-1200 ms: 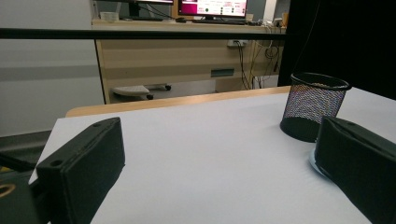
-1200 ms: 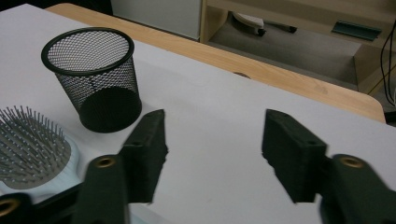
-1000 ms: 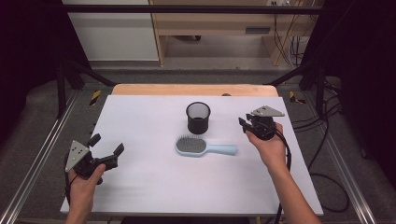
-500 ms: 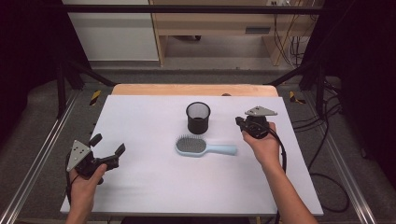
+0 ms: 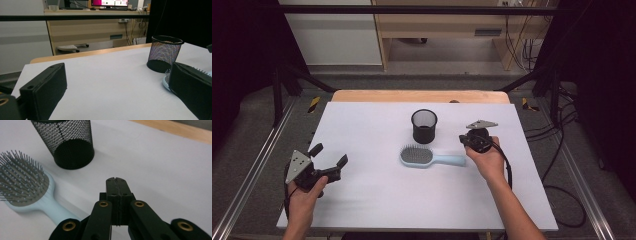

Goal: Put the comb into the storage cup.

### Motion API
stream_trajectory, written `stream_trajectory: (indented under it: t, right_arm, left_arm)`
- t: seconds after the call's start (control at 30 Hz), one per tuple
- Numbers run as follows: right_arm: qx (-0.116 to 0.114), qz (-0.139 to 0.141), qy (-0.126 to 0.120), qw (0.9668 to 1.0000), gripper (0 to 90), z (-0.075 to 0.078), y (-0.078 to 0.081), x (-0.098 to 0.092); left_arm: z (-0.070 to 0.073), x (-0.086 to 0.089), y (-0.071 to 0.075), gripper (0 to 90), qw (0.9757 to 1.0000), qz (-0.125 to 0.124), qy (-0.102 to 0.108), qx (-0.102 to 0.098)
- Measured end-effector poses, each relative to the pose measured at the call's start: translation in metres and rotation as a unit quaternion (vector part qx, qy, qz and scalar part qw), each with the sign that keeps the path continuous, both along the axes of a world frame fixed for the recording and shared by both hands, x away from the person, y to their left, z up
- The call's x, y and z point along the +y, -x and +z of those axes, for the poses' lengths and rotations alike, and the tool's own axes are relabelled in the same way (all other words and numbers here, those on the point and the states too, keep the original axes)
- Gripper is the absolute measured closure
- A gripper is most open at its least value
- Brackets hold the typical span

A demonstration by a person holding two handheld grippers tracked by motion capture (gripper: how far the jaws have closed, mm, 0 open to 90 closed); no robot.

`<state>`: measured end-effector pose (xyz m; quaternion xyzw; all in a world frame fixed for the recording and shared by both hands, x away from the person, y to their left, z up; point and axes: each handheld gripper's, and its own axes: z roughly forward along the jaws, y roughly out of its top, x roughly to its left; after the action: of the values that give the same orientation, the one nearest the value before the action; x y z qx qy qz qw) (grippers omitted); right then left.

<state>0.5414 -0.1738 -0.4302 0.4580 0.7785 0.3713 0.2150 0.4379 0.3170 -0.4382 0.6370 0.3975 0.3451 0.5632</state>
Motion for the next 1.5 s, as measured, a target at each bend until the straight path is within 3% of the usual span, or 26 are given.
stream_trajectory:
  t: [0.43, 0.6, 0.87, 0.93, 1.2, 1.5]
  right_arm:
    - [0.043, 0.032, 0.042, 0.9977, 90.0, -0.023, -0.003, 0.02]
    - [0.063, 0.042, 0.064, 0.9951, 90.0, -0.034, -0.004, 0.03]
    - [0.08, 0.061, 0.066, 0.9927, 90.0, -0.034, 0.001, 0.035]
    - [0.088, 0.073, 0.071, 0.9909, 90.0, -0.033, 0.008, 0.036]
    - [0.082, 0.097, 0.093, 0.9875, 90.0, -0.033, 0.034, 0.043]
    - [0.083, 0.114, 0.08, 0.9868, 90.0, -0.032, 0.055, 0.053]
  left_arm:
    - [0.0, -0.002, 0.0, 2.0, 1.0, -0.006, -0.007, 0.0]
    - [0.0, -0.003, 0.0, 1.9, 0.9999, -0.008, -0.009, 0.0]
    - [0.0, -0.006, 0.0, 2.0, 0.9998, -0.014, -0.014, -0.001]
    - [0.0, -0.006, 0.0, 1.9, 0.9997, -0.016, -0.016, 0.0]
    - [0.0, -0.008, 0.0, 2.0, 0.9996, -0.021, -0.016, 0.001]
    - [0.0, -0.009, 0.0, 1.9, 0.9995, -0.025, -0.019, 0.001]
